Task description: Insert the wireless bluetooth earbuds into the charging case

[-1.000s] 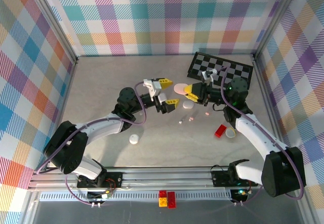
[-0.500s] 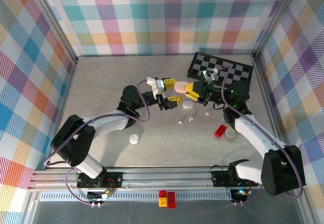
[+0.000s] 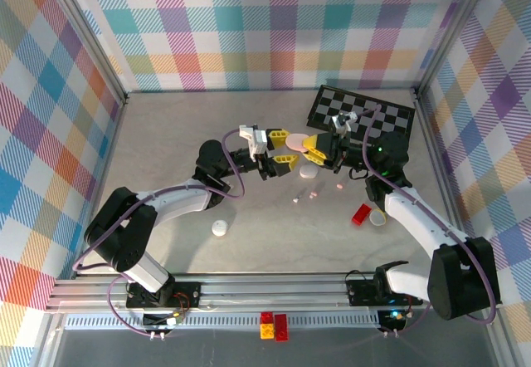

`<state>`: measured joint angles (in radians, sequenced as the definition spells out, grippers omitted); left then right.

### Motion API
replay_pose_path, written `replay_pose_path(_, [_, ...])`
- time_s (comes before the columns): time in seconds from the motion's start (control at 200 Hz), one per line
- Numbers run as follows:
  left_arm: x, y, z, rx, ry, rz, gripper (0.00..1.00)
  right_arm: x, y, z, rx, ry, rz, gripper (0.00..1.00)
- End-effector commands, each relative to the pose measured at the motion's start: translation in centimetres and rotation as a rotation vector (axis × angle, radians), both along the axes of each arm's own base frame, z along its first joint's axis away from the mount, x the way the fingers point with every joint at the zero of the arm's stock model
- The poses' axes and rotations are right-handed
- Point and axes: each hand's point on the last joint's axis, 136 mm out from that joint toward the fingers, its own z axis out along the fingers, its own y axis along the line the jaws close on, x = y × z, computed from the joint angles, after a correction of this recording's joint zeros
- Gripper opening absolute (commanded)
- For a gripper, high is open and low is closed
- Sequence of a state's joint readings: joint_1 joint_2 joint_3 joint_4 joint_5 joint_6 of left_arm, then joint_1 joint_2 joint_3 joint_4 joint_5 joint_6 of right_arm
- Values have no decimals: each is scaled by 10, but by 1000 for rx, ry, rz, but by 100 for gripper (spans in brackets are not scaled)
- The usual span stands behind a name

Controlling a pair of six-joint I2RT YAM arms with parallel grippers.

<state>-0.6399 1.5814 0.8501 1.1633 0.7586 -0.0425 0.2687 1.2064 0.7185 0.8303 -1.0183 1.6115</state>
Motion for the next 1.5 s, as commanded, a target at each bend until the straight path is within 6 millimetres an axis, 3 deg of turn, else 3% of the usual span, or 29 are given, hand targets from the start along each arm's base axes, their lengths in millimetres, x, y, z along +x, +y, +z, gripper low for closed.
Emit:
replay_pose_path(0.0, [-11,0,25,-55,-76,-42,52,-1,1,5,10,-46,3,0])
replay_pose_path(0.125, [-11,-1,25,-54,-75,-49,51,-1,2,4,10,-46,5,0])
replay_pose_path(0.19, [-12,-2,25,-51,-71,-60,43,-1,3,4,8,-46,4,0])
replay_pose_path(0.43, [-13,-4,25,-47,-67,-84,42,0,5,4,7,-48,9,0])
replay_pose_path(1.5, [-13,-5,20,-49,-51,-96,53,1,6,8,27,-61,4,0])
